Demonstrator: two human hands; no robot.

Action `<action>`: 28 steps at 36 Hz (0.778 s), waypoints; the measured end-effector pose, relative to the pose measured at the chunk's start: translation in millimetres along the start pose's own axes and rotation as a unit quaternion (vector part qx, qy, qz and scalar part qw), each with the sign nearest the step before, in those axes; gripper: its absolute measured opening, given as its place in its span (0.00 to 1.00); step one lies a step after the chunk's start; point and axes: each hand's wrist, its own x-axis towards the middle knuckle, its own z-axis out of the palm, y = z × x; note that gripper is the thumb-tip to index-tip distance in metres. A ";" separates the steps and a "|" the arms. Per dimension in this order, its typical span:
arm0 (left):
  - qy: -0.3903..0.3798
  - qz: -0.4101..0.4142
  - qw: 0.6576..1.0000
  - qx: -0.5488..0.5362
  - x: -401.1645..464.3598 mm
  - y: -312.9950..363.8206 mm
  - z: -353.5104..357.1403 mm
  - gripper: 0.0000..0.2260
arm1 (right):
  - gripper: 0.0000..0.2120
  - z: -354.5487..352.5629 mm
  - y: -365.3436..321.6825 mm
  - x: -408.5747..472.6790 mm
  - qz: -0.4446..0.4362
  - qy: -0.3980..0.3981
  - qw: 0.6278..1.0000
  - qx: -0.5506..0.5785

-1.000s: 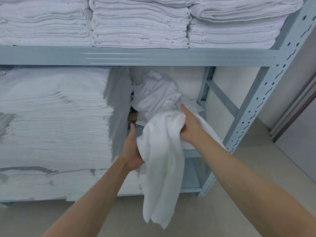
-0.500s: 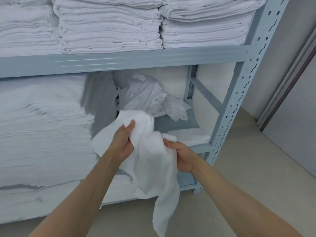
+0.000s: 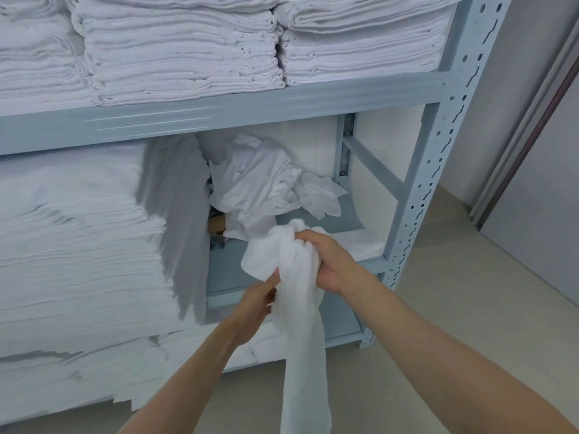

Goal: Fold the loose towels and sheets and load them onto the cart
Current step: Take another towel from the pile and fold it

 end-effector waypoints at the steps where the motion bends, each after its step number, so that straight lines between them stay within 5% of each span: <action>1: -0.002 -0.009 1.000 0.002 0.6 -3.3 0.6 0.24 | 0.07 -1.1 -5.3 0.9 0.000 -0.017 1.000 -0.007; 5: 0.016 0.014 0.989 -0.143 7.4 7.5 5.1 0.15 | 0.22 -22.1 -20.3 5.0 -0.020 -0.102 0.992 0.075; 8: 0.031 -0.006 0.948 -0.316 14.9 30.9 2.5 0.15 | 0.38 -52.3 -7.3 3.0 0.018 -0.100 0.993 0.060; 12: 0.041 -0.017 0.901 -0.432 23.3 59.5 -9.9 0.23 | 0.38 -91.5 40.9 -6.2 0.123 -0.104 0.987 0.008; 17: -0.004 0.037 0.923 -0.383 13.1 77.4 -21.7 0.24 | 0.30 -106.6 47.6 -14.1 0.092 -0.108 0.989 0.029; 23: 0.108 0.063 0.955 -0.270 8.9 85.1 -49.1 0.15 | 0.26 -147.2 11.4 -20.0 -0.052 -0.035 0.991 0.114; 28: 0.175 0.100 0.953 -0.225 9.0 95.5 -63.0 0.08 | 0.25 -198.1 27.5 -30.1 0.035 0.026 0.999 -0.031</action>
